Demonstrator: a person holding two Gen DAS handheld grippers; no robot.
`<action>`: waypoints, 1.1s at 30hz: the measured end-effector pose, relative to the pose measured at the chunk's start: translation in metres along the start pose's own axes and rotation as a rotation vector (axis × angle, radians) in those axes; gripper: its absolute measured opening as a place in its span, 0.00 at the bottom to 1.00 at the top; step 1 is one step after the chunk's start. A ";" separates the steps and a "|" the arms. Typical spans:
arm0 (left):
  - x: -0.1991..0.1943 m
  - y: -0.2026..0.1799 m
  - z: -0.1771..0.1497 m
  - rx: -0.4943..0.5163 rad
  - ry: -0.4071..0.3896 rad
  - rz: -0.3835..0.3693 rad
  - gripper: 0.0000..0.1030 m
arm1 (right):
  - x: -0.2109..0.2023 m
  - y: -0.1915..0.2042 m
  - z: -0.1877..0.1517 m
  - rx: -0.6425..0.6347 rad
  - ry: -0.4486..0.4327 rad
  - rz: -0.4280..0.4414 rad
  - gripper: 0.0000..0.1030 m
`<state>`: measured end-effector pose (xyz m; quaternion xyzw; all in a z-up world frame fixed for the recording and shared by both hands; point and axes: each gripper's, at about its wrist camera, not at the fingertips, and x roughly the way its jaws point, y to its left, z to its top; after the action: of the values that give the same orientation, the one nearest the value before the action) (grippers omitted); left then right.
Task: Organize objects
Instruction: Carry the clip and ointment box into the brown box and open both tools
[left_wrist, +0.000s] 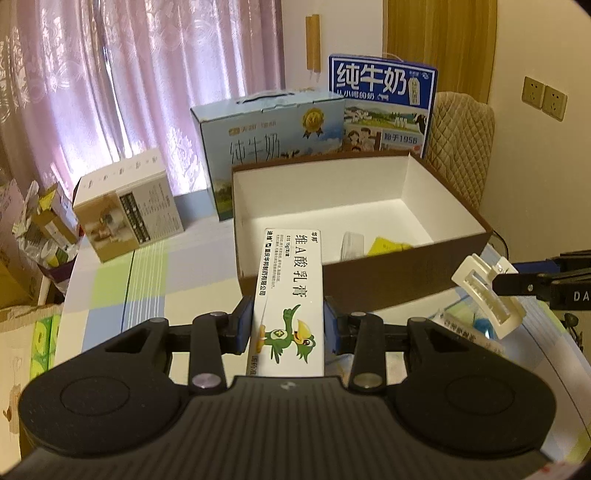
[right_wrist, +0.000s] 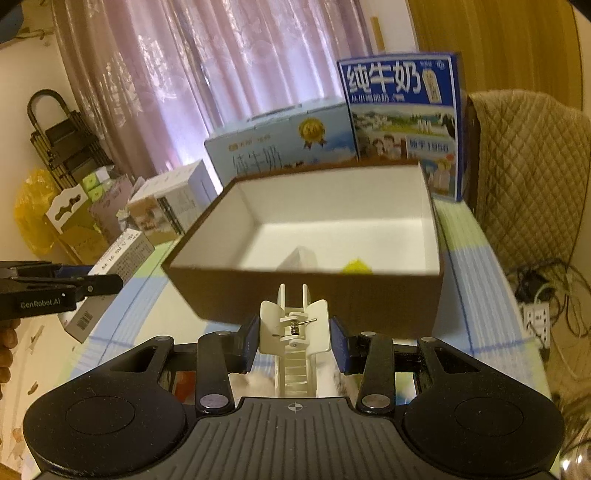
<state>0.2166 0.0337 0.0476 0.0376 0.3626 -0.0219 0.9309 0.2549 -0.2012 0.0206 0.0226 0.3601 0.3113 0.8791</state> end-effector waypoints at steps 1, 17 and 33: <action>0.002 0.000 0.003 0.003 -0.004 0.000 0.34 | 0.001 -0.001 0.005 -0.003 -0.009 -0.002 0.37; 0.069 -0.017 0.072 0.074 -0.044 -0.027 0.34 | 0.045 -0.029 0.088 -0.039 -0.092 -0.035 0.37; 0.170 -0.031 0.111 0.089 0.045 -0.046 0.34 | 0.124 -0.067 0.117 0.010 -0.019 -0.055 0.37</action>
<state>0.4141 -0.0087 0.0121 0.0713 0.3831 -0.0588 0.9191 0.4338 -0.1640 0.0126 0.0199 0.3539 0.2853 0.8905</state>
